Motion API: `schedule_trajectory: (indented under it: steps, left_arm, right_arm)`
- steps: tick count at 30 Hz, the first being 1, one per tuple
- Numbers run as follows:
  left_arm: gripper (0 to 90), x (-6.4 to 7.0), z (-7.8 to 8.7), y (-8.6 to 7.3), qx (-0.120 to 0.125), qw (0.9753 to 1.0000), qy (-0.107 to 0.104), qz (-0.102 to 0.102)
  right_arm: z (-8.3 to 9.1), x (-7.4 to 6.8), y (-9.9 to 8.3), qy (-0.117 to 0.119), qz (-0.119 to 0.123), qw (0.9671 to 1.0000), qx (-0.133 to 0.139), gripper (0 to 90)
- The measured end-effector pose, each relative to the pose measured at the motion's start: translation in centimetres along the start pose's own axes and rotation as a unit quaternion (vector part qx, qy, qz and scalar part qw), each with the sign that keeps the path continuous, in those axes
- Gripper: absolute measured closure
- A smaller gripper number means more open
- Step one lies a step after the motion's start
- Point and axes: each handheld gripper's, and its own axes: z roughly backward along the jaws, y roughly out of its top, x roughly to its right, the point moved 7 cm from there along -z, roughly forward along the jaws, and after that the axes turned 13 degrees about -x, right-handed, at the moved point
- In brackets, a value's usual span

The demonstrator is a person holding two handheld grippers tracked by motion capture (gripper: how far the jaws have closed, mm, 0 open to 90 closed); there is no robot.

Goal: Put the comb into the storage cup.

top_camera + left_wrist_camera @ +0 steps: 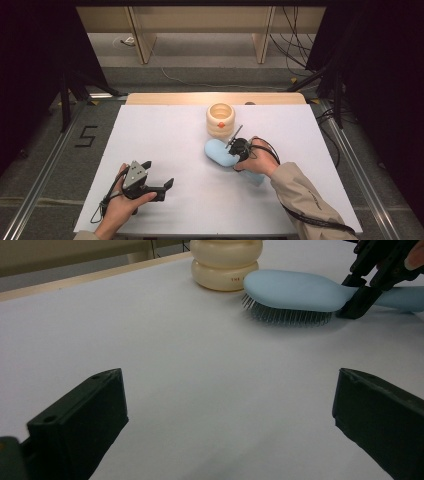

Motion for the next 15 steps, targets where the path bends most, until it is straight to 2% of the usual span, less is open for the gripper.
schedule_trajectory:
  steps: [15]
  left_arm:
    - [0.6, 0.05, -0.04, -0.04, -0.002, 1.0, -0.001, -0.001]
  right_arm:
    - [0.2, -0.1, -0.17, 0.011, -0.006, 0.9999, 0.007, 70.3]
